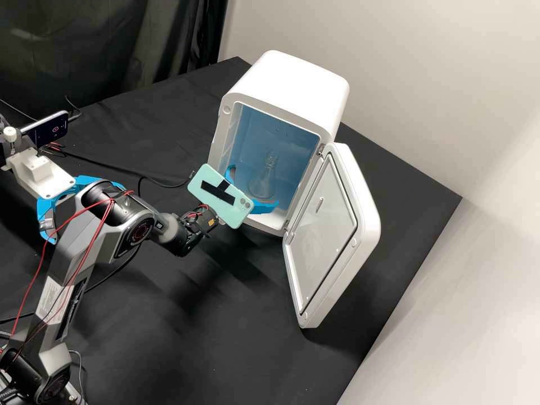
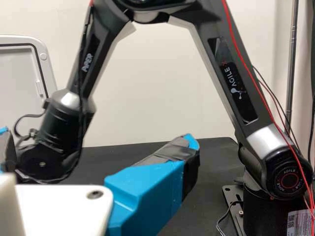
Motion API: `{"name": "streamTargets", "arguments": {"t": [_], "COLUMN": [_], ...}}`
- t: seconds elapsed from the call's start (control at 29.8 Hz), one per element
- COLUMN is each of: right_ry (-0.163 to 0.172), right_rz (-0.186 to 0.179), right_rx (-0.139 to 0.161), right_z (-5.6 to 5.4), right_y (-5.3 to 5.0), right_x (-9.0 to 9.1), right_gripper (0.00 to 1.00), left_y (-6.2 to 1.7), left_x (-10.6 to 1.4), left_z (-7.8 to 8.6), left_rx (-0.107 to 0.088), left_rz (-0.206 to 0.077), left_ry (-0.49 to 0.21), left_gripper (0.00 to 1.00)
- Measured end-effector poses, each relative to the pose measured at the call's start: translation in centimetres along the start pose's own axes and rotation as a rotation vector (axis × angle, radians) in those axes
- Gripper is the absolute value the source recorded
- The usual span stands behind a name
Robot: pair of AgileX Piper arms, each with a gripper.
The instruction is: Place the flask in the incubator
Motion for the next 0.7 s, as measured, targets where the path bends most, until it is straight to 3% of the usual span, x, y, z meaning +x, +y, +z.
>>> {"name": "streamTargets", "arguments": {"t": [0.23, 0.4, 0.57, 0.7], "right_ry": [0.017, 0.039, 0.056, 0.031], "right_rz": [0.036, 0.06, 0.112, 0.119], "right_rx": [0.022, 0.027, -0.019, -0.025], "right_z": [0.5, 0.8, 0.4, 0.2], "right_y": [0.9, 0.9, 0.8, 0.6], "right_x": [-2.6, -4.5, -6.4, -8.1], "right_gripper": [1.0, 1.0, 1.0, 1.0], "left_y": [0.0, 0.0, 0.0, 0.0], "left_x": [0.0, 0.0, 0.0, 0.0], "left_z": [0.0, 0.0, 0.0, 0.0], "left_rx": [0.0, 0.0, 0.0, 0.0], "left_rz": [0.0, 0.0, 0.0, 0.0], "left_ry": [0.0, 0.0, 0.0, 0.0], "left_gripper": [1.0, 1.0, 1.0, 1.0]}}
